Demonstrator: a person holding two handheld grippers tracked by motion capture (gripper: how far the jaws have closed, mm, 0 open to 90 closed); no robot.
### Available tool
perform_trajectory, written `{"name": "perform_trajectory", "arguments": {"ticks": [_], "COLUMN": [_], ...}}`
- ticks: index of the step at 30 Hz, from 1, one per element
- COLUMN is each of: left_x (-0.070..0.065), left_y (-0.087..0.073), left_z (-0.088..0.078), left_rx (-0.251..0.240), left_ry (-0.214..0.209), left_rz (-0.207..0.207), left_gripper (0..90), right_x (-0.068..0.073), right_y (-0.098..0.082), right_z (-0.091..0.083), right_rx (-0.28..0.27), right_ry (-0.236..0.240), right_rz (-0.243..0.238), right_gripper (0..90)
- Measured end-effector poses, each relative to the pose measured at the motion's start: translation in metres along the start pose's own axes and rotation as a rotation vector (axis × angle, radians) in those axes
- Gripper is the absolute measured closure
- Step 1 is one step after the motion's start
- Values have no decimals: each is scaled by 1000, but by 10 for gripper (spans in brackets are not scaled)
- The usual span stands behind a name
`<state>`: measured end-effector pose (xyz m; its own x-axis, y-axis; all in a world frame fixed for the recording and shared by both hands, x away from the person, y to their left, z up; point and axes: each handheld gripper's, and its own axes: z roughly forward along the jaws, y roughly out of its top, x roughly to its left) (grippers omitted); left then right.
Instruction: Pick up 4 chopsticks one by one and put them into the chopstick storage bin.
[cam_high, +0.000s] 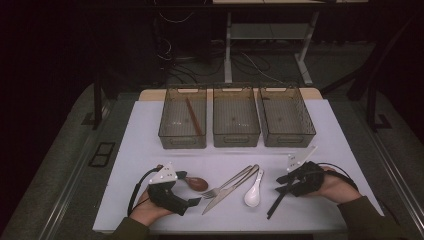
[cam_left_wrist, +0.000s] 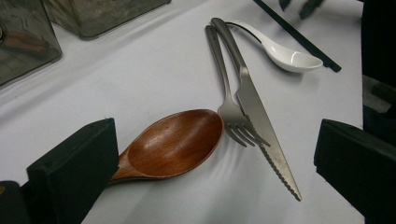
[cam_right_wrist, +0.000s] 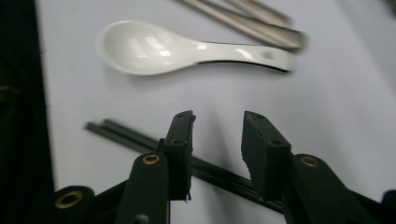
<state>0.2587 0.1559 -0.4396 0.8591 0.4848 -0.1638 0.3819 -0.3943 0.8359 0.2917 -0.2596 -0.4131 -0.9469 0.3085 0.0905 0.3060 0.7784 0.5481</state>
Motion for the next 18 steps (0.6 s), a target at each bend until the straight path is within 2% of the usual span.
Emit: {"name": "perform_trajectory", "arguments": {"ticks": [1,7,11,18], "left_x": [0,0,0,0], "left_y": [0,0,0,0], "left_z": [0,0,0,0], "left_rx": [1,1,5,5], "left_ry": [0,0,0,1], "left_rz": [0,1,2,2], "left_gripper": [0,0,0,0], "right_x": [4,22,30,42], "right_y": [2,12,16,19], "right_z": [3,15,21,28], "right_rx": [5,57,109,198], "right_ry": [12,70,79,84], "right_rz": [-34,-144,-219,-282], "right_gripper": [604,544,532,529]}}
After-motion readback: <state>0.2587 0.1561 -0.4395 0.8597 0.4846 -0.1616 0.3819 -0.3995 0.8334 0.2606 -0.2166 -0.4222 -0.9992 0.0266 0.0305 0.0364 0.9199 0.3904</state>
